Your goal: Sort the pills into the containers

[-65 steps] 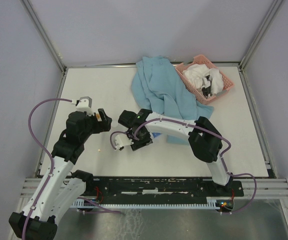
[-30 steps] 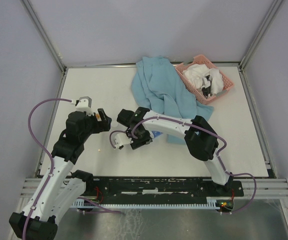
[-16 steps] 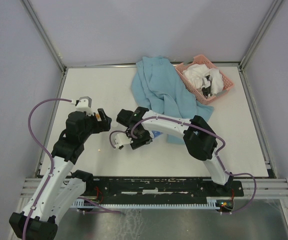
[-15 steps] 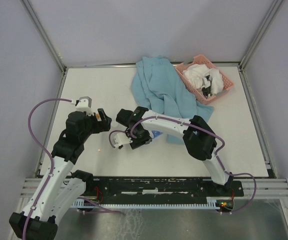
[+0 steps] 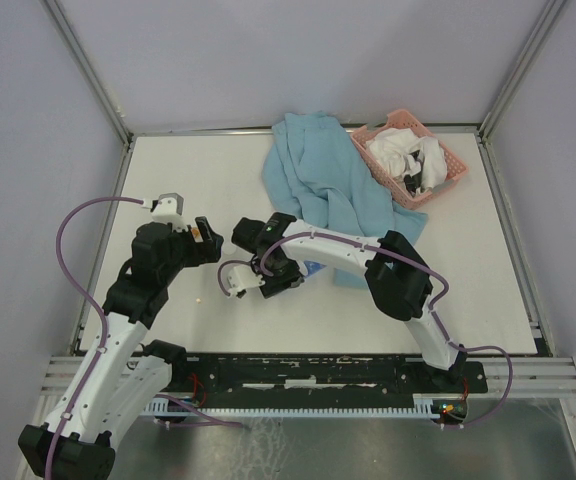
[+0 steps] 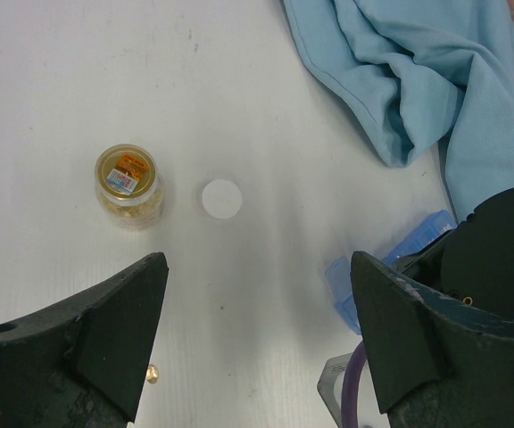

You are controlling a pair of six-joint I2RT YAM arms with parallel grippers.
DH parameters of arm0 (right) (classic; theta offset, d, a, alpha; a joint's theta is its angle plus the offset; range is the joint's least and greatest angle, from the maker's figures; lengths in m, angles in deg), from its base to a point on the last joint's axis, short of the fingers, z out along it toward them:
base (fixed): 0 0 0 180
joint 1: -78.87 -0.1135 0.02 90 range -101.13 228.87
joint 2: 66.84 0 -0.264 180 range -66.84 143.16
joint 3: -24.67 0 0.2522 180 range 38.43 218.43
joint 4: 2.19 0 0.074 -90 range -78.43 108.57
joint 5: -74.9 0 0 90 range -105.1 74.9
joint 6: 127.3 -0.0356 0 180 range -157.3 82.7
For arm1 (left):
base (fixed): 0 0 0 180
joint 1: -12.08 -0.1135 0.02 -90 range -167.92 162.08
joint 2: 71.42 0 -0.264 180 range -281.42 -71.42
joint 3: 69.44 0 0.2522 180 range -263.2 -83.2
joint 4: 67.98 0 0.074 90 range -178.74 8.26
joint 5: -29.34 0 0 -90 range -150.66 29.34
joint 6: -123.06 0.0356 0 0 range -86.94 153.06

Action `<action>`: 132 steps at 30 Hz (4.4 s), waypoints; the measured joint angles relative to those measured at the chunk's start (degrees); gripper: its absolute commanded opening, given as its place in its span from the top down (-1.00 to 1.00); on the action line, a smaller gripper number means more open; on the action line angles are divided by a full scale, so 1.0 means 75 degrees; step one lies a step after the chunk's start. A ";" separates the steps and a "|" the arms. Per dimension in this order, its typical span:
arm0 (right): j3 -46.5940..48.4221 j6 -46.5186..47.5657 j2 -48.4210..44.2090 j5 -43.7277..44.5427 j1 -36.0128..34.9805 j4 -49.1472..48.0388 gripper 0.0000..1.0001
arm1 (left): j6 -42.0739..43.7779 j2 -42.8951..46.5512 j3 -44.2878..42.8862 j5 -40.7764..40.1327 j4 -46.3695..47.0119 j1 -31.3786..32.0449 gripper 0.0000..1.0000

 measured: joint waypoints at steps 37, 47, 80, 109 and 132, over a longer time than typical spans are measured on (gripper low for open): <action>0.0204 -0.0111 0.0213 0.0283 -0.0070 0.0187 0.78 | 0.0000 0.0000 0.0000 0.0023 0.0000 -0.0035 -0.79; 0.0216 -0.0114 0.0216 0.0373 -0.0079 0.0189 0.79 | 0.0000 0.0000 0.0000 0.0023 0.0000 -0.0035 -0.79; 0.0172 -0.0114 0.0198 0.0178 -0.0044 0.0114 0.79 | 0.0000 0.0009 0.0000 0.0023 0.0000 -0.0073 -0.79; -0.3841 -0.0682 -0.3990 -0.6333 0.2556 -0.2777 0.77 | -0.0577 0.0388 0.0204 0.0985 0.0676 -0.0085 -0.75; -0.7732 -1.1861 -0.7175 -0.7385 0.4054 -1.5408 0.74 | -0.2451 -0.1673 0.0828 0.0455 0.2296 0.0423 -0.40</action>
